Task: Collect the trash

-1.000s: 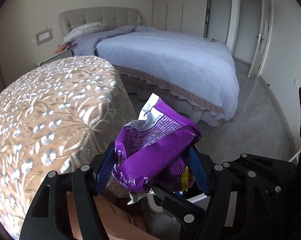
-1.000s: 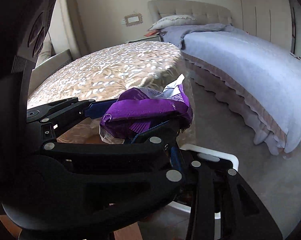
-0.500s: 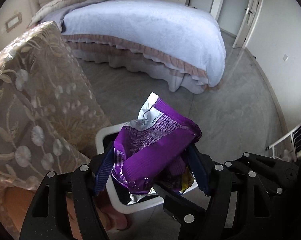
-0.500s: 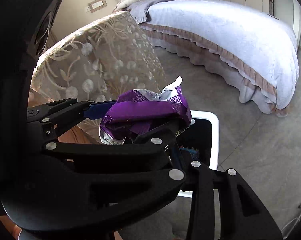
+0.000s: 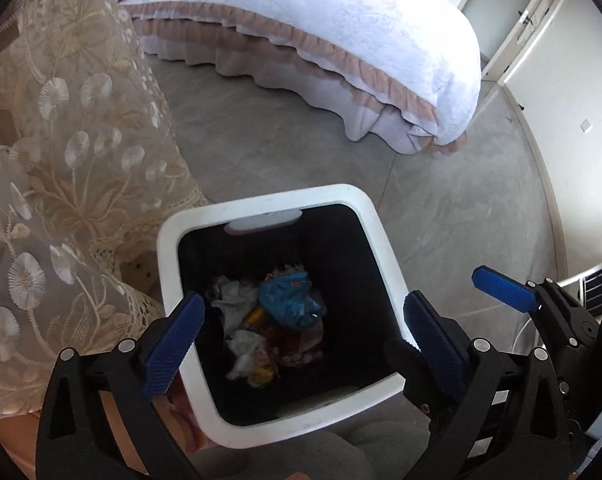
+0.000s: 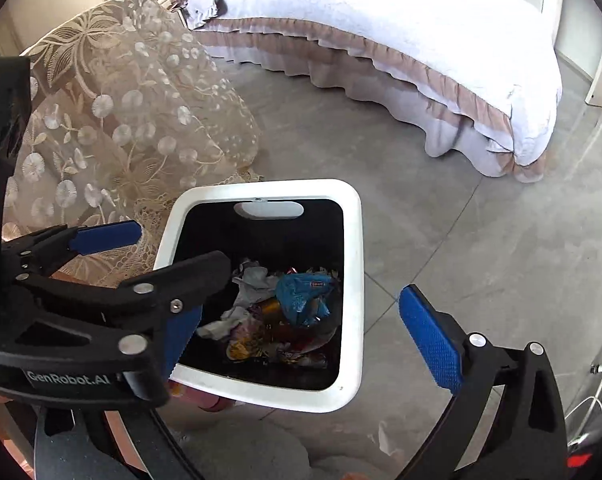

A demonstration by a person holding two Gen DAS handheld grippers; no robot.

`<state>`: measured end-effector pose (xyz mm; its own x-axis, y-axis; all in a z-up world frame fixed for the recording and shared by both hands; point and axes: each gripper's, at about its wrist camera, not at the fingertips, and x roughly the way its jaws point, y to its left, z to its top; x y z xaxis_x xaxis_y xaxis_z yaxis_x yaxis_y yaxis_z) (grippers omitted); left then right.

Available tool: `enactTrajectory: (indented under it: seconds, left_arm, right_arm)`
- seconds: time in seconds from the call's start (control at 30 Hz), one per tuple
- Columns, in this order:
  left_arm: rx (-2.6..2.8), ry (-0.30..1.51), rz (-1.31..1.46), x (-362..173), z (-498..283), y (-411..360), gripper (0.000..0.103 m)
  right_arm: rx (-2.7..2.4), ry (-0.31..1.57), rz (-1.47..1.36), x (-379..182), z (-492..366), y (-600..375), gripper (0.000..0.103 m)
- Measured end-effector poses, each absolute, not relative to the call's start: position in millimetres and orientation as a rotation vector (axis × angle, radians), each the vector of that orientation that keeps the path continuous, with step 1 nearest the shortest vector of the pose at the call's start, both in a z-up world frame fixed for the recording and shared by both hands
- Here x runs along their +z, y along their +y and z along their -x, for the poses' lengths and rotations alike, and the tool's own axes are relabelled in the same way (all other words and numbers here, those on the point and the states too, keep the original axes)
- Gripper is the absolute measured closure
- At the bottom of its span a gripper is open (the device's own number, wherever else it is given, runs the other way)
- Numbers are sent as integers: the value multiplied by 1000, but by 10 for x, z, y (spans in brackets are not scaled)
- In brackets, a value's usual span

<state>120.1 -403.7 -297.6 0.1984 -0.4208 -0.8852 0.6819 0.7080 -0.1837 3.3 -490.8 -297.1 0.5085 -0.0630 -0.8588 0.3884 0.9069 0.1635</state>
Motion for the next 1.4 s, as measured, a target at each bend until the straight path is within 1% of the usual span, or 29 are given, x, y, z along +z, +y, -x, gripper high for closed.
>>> enactTrajectory:
  seconds: [0.2, 0.37, 0.47, 0.63, 0.83, 0.97, 1.07, 1.2, 1.4]
  left_arm:
    - [-774, 1097, -256, -2828, -1223, -3989, 5]
    - [-761, 1034, -246, -2615, -1210, -3908, 5]
    - [-758, 981, -228, -2401, -1173, -3822, 5]
    - [-737, 834, -204, -1920, -1040, -3584, 5]
    - [-649, 643, -178, -1300, -894, -3122, 5]
    - [-552, 536, -149, -959, -827, -2693, 5]
    - [-476, 466, -129, -733, -751, -2333, 5]
    - [-373, 387, -117, -502, -614, -1882, 5]
    - [-256, 322, -65, -297, -377, -1312, 5]
  right_arm:
    - [-267, 997, -371, -2983, -53, -4929, 5]
    - [-252, 970, -367, -2848, -56, -4858, 5]
    - [-241, 934, -355, -2711, -61, -4802, 5]
    - [-220, 841, -309, -2344, -72, -4645, 5]
    - [-194, 703, -195, -1857, -87, -4281, 5]
    - [-189, 599, -111, -1537, -73, -3985, 5]
    - [-161, 530, -99, -1282, -82, -3812, 5]
    - [-89, 446, -109, -957, -102, -3560, 5]
    - [-13, 349, -58, -592, -54, -3078, 5]
